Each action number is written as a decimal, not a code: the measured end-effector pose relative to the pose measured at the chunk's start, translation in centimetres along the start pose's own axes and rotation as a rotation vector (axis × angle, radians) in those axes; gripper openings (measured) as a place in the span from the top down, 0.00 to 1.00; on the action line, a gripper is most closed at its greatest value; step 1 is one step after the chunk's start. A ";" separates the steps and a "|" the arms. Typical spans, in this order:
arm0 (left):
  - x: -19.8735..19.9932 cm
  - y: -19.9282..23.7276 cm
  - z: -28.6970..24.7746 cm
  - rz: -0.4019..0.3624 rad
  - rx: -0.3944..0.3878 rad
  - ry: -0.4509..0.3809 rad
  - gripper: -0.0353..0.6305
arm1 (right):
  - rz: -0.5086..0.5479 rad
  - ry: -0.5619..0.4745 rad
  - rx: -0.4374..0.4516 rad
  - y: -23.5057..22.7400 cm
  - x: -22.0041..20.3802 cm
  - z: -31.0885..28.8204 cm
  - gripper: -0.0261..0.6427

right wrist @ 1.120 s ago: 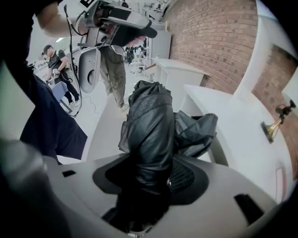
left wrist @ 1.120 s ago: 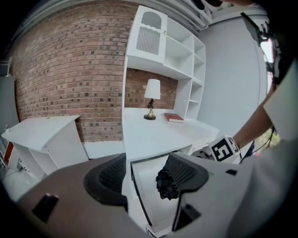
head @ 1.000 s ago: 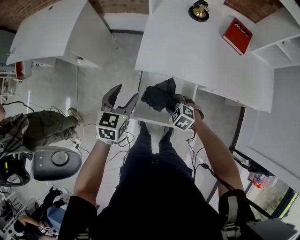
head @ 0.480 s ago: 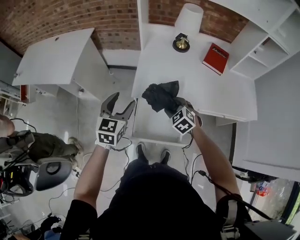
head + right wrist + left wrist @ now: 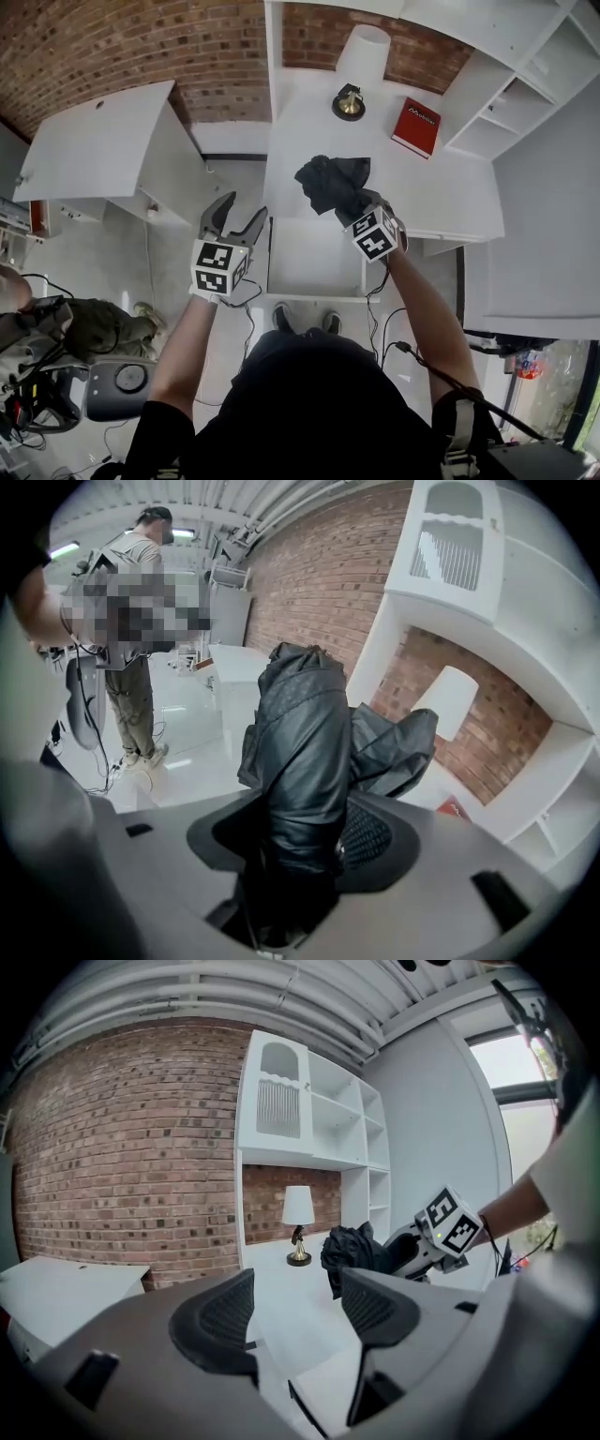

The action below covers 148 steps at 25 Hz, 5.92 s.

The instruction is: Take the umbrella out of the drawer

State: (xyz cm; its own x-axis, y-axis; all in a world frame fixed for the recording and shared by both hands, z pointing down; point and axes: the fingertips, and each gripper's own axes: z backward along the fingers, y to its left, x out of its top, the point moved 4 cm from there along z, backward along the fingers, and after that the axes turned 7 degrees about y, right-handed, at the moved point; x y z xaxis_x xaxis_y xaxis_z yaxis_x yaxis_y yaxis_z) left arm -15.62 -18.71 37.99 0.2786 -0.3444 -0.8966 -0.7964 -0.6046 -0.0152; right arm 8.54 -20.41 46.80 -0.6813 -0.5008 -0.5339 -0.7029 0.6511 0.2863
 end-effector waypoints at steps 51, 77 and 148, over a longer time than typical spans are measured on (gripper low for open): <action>-5.7 4.1 -11.5 0.212 0.114 0.266 0.53 | 0.234 0.156 0.181 -9.5 1.3 -22.7 0.55; 5.6 8.3 -7.4 0.089 0.119 -0.056 0.53 | -0.368 -0.470 -0.256 -17.1 7.3 3.3 0.67; 16.2 6.7 4.4 0.099 0.121 -0.389 0.60 | -0.530 -0.770 -0.472 -10.7 9.7 22.3 0.83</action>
State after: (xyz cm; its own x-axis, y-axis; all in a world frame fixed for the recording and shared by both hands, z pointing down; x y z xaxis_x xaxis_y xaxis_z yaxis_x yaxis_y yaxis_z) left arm -18.82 -25.20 21.47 -0.0076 -0.0856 -0.9963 -0.8730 -0.4853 0.0483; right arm 13.98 -19.50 20.80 -0.0652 -0.0501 -0.9966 -0.9947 0.0826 0.0609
